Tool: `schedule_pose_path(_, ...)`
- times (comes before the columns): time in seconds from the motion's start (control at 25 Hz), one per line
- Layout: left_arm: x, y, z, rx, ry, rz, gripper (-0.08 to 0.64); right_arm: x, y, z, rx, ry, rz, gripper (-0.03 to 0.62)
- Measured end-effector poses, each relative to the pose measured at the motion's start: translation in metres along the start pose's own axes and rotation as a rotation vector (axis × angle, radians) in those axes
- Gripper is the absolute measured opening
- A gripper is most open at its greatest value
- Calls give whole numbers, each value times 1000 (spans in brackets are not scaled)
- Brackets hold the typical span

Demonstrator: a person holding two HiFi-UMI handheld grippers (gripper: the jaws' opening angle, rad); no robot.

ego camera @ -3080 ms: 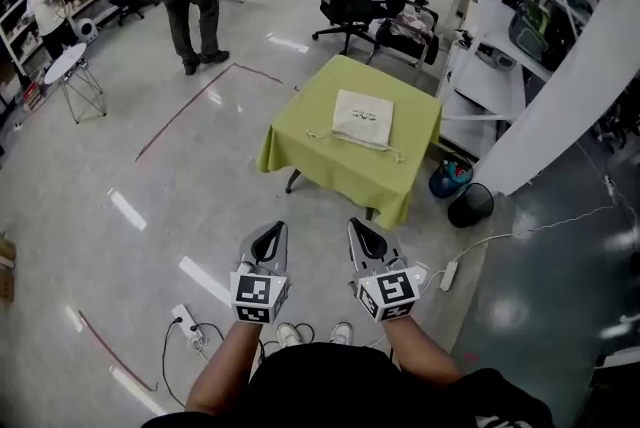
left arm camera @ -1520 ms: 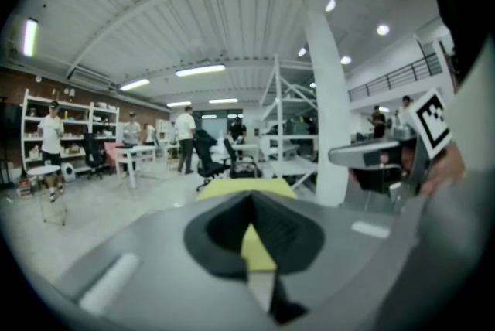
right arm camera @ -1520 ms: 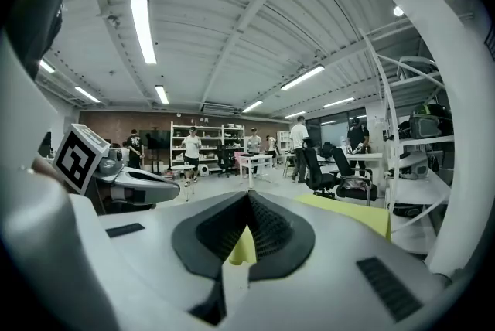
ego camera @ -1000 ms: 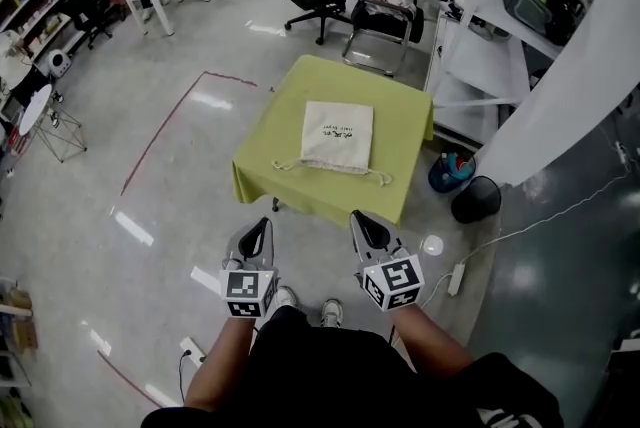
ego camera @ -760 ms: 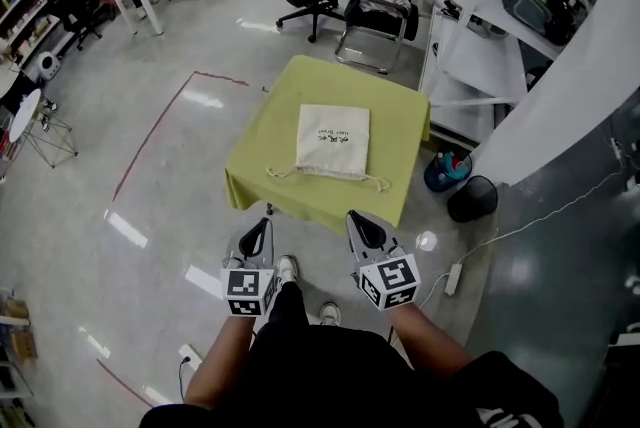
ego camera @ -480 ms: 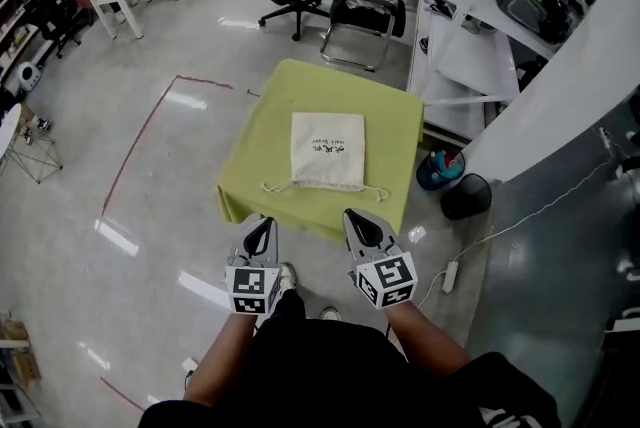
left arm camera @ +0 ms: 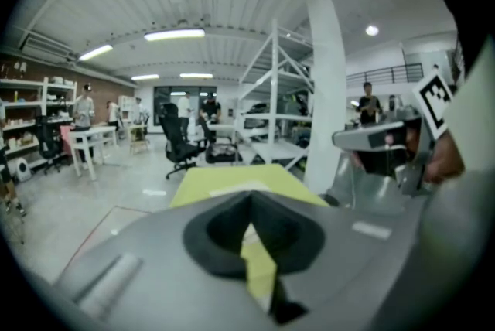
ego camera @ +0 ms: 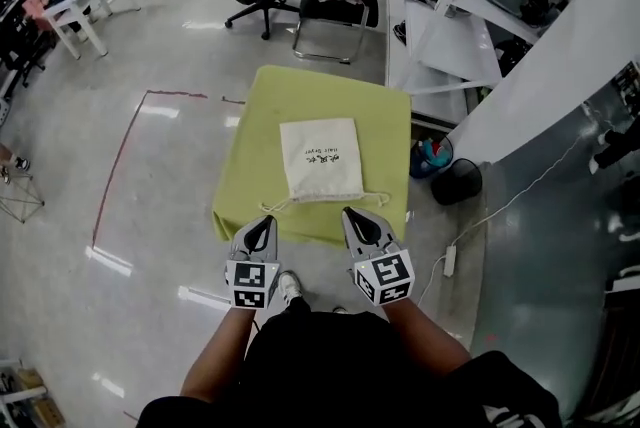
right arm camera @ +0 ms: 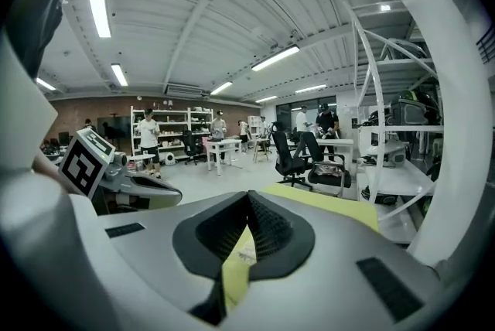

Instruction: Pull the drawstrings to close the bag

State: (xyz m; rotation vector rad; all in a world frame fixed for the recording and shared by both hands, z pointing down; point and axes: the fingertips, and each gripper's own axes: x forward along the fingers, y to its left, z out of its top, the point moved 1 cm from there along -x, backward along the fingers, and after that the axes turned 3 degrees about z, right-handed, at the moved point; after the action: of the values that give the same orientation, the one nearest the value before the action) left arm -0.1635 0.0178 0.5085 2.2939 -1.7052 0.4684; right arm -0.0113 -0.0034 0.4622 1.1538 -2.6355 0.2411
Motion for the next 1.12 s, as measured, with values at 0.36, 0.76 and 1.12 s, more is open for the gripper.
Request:
schedule_pose_path(0.36,29,6,-8,23,38,-99,6,20,-14,-23,42,67,-105,8)
schedule_pose_path(0.76,63,2,-48,36,147,-113,6,27,-49,-77,95,172,-141,8)
schedule_pose_path(1.12,95,2,-101,47,262,-87,6,43,-53,-132,122,263,-78,8)
